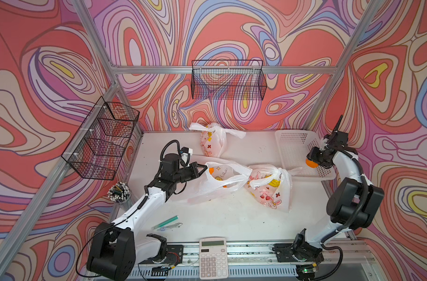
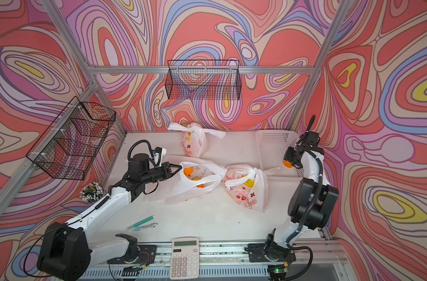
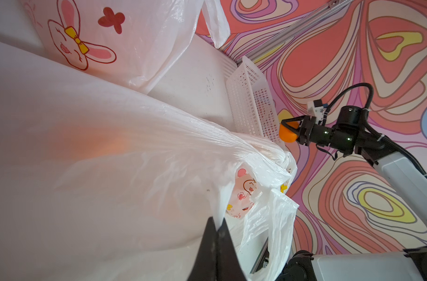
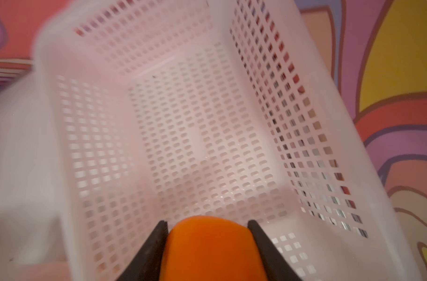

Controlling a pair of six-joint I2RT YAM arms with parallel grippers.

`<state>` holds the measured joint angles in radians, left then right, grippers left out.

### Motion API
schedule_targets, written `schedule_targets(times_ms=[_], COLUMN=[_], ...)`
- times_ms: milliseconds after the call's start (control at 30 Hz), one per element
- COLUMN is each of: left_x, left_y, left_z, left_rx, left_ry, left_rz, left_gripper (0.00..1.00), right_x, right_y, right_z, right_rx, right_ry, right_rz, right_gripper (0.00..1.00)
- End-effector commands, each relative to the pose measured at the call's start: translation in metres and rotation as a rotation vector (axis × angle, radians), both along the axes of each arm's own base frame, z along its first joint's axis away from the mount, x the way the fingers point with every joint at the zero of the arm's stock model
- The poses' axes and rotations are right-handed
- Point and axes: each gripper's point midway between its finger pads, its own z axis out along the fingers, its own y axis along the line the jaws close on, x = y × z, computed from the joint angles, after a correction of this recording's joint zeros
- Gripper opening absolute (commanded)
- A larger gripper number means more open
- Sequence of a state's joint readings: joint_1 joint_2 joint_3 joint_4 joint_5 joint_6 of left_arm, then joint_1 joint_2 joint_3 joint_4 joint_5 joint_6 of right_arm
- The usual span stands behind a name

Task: Place the oranges into plastic bags & tie knots
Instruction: Pick up the orange from the basket, then place the orange in the plastic bag.

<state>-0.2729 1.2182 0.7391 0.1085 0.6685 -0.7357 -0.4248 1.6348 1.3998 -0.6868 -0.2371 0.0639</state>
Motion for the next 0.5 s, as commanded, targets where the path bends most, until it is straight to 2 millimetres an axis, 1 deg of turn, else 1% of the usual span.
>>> schedule_targets(times_ms=[0,33,100,167,300,400,467], left_x=[0.004,0.004,0.004,0.004,0.003,0.002,0.001], left_y=[0.0,-0.001,0.0,0.0,0.0,-0.001,-0.001], left_z=[0.021,0.021,0.02,0.02,0.018,0.018,0.019], left_rx=[-0.016,-0.016,-0.017,-0.019,-0.018,-0.019,-0.018], left_ry=[-0.068,-0.069,-0.068,-0.067,-0.063,-0.064,-0.067], left_rz=[-0.01,-0.012,-0.007,-0.007,-0.01,-0.014,-0.016], left_gripper=[0.0,0.0,0.0,0.0,0.0,0.0,0.0], right_x=[0.01,0.01,0.008,0.002,-0.022,-0.047,-0.066], right_y=[0.068,0.085,0.132,0.174,0.266,0.334,0.377], right_z=[0.039,0.048,0.064,0.078,0.101,0.107,0.103], right_rx=[0.146,0.169,0.22,0.267,0.392,0.467,0.474], right_ry=[-0.169,-0.197,-0.255,-0.305,-0.394,-0.398,-0.376], right_rz=[0.183,0.22,0.321,0.392,0.574,0.714,0.802], right_gripper=[0.46,0.46,0.46,0.46,0.46,0.47,0.47])
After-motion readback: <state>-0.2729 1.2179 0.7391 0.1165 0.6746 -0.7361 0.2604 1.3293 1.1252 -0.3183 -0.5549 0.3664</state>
